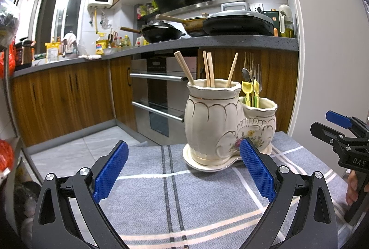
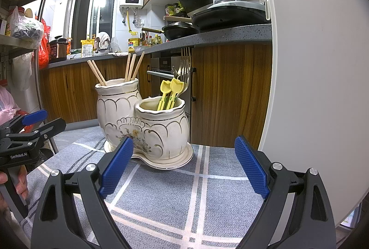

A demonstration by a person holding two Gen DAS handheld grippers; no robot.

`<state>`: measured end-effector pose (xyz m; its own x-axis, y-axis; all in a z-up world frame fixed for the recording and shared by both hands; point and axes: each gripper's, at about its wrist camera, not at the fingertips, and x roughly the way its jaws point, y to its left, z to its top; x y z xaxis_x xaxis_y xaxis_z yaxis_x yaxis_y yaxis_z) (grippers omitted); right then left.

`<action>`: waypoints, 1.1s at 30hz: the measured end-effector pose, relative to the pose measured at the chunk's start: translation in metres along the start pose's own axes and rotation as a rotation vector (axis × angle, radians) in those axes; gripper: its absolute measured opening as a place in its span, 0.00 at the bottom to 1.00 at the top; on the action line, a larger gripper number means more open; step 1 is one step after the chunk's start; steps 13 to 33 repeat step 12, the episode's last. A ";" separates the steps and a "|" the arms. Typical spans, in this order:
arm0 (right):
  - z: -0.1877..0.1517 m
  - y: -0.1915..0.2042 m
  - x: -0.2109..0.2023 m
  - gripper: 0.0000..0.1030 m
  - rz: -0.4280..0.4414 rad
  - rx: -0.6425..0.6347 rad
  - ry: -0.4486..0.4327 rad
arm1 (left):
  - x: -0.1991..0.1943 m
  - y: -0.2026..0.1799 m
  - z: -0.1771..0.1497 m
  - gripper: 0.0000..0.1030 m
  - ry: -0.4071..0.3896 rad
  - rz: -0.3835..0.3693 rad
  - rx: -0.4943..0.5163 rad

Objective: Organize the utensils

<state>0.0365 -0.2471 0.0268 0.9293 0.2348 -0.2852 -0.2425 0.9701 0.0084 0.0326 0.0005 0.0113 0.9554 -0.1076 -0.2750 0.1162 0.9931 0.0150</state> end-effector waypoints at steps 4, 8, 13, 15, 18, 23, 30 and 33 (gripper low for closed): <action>0.000 0.000 0.000 0.86 0.000 0.000 0.000 | 0.000 0.000 0.000 0.94 0.000 0.001 -0.001; 0.000 -0.001 0.000 0.86 0.000 0.000 0.002 | -0.001 0.001 -0.001 0.95 0.004 0.006 -0.002; -0.001 -0.002 -0.001 0.86 -0.003 0.001 0.002 | -0.001 0.001 -0.001 0.95 0.003 0.006 -0.002; -0.001 -0.002 -0.001 0.86 -0.003 0.001 0.002 | -0.001 0.001 -0.001 0.95 0.003 0.006 -0.002; -0.001 -0.002 -0.001 0.86 -0.003 0.001 0.002 | -0.001 0.001 -0.001 0.95 0.003 0.006 -0.002; -0.001 -0.002 -0.001 0.86 -0.003 0.001 0.002 | -0.001 0.001 -0.001 0.95 0.003 0.006 -0.002; -0.001 -0.002 -0.001 0.86 -0.003 0.001 0.002 | -0.001 0.001 -0.001 0.95 0.003 0.006 -0.002; -0.001 -0.002 -0.001 0.86 -0.003 0.001 0.002 | -0.001 0.001 -0.001 0.95 0.003 0.006 -0.002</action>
